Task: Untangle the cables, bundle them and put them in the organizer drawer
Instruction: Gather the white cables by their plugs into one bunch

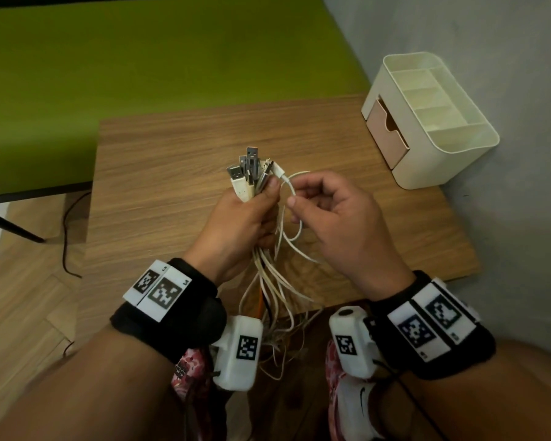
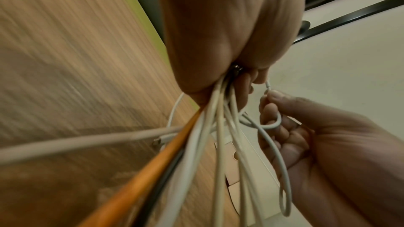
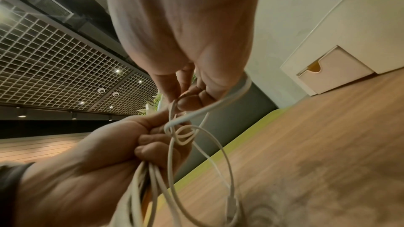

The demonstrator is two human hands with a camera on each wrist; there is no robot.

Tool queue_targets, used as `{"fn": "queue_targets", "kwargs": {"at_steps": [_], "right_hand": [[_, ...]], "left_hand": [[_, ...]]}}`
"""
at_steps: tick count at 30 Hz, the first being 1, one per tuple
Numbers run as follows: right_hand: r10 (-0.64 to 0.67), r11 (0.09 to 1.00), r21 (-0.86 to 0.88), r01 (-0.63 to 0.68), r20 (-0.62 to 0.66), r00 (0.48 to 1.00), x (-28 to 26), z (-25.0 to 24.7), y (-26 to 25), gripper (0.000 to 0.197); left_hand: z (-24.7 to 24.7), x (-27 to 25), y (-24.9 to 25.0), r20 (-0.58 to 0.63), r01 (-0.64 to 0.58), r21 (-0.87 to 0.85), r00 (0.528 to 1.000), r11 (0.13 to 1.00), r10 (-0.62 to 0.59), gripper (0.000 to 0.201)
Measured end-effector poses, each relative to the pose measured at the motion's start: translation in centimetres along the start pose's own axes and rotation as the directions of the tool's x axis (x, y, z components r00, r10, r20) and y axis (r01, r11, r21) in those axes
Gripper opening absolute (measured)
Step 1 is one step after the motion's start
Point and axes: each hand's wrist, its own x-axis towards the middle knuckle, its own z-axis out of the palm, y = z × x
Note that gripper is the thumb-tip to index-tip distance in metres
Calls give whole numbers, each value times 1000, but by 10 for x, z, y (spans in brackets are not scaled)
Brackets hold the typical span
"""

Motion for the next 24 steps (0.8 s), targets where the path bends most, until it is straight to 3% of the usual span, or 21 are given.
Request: {"fn": "queue_targets", "kwargs": {"at_steps": [10, 16, 20, 24], "right_hand": [[3, 1000, 17, -4, 7, 1000, 0, -2, 1, 10], [52, 998, 19, -53, 39, 998, 0, -6, 4, 13], [151, 976, 130, -177, 188, 970, -1, -3, 8, 21], [224, 975, -77, -210, 362, 905, -1, -2, 14, 15]], "left_hand": [[4, -1, -2, 66, -119, 4, 991, 993, 118, 27], [8, -4, -1, 97, -164, 128, 983, 978, 153, 17], [7, -3, -2, -1, -153, 98, 988, 983, 154, 22], [-2, 1, 0, -86, -179, -39, 981, 983, 175, 23]]}}
